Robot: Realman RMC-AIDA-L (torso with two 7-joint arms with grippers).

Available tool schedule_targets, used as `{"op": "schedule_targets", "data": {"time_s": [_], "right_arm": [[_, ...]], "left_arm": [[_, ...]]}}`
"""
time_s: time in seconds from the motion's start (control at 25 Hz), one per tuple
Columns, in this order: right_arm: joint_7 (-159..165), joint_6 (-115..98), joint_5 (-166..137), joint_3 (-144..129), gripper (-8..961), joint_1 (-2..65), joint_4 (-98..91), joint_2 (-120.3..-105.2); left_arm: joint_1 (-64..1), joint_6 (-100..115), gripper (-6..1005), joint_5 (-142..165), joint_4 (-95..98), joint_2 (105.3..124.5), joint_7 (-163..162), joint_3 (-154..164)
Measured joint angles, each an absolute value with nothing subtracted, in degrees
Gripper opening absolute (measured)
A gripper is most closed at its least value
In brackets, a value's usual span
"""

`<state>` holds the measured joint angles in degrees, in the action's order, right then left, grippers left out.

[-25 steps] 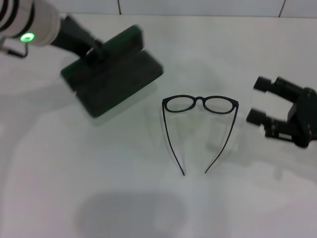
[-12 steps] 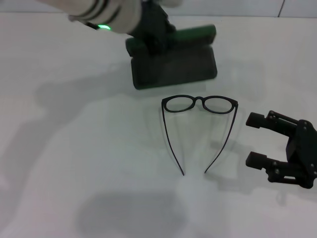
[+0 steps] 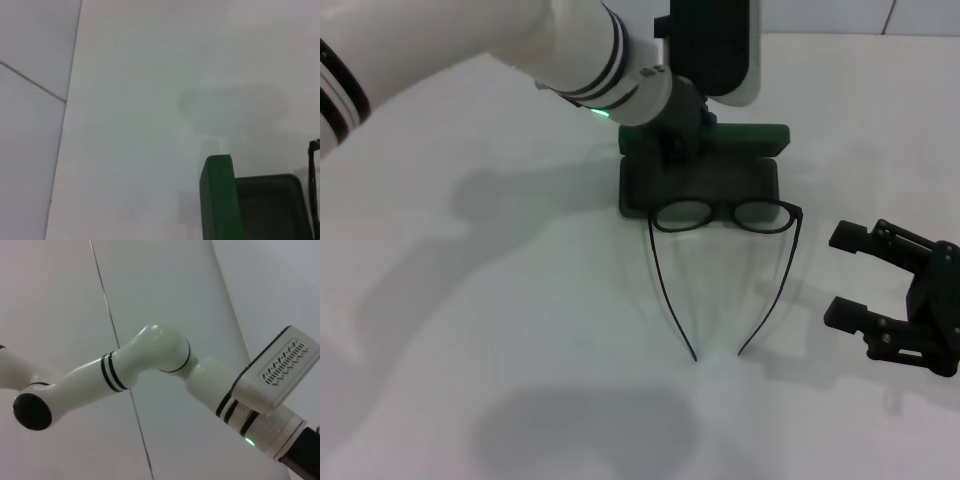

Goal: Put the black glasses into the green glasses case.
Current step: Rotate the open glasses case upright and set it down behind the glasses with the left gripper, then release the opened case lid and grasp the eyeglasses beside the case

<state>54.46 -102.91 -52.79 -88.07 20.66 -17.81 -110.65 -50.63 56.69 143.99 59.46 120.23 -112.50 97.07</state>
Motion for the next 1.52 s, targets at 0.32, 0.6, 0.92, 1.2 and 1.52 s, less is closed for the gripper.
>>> {"op": "schedule_targets", "data": {"time_s": [0.32,0.6,0.92,1.2,1.52], "right_arm": [[54.4,-102.7,-52.6,-87.9,841,20.6,-17.8,-110.63],[54.7,-99.1,-52.8,-86.3,841,20.5,-17.7,-110.45],[59.3,-91.9,-55.4,-86.0,840,25.6,-19.7,-107.76],[80.4,-81.4,-72.6,-85.9,809,35.1,-31.8,-104.57],[101.8,-73.2,-99.2,-85.8,651,48.3,-36.6,-105.20]], "left_arm": [[-50.4,54.9,205,143.9,58.8,120.37,-113.9,98.3],[-50.2,55.0,380,143.8,59.3,120.36,-114.6,98.6],[-39.6,59.2,426,141.2,82.5,120.09,-118.4,95.2],[-20.0,55.4,421,125.5,102.4,119.98,-119.1,91.4],[-4.5,55.7,375,91.3,94.8,119.96,-97.5,85.6]]}}
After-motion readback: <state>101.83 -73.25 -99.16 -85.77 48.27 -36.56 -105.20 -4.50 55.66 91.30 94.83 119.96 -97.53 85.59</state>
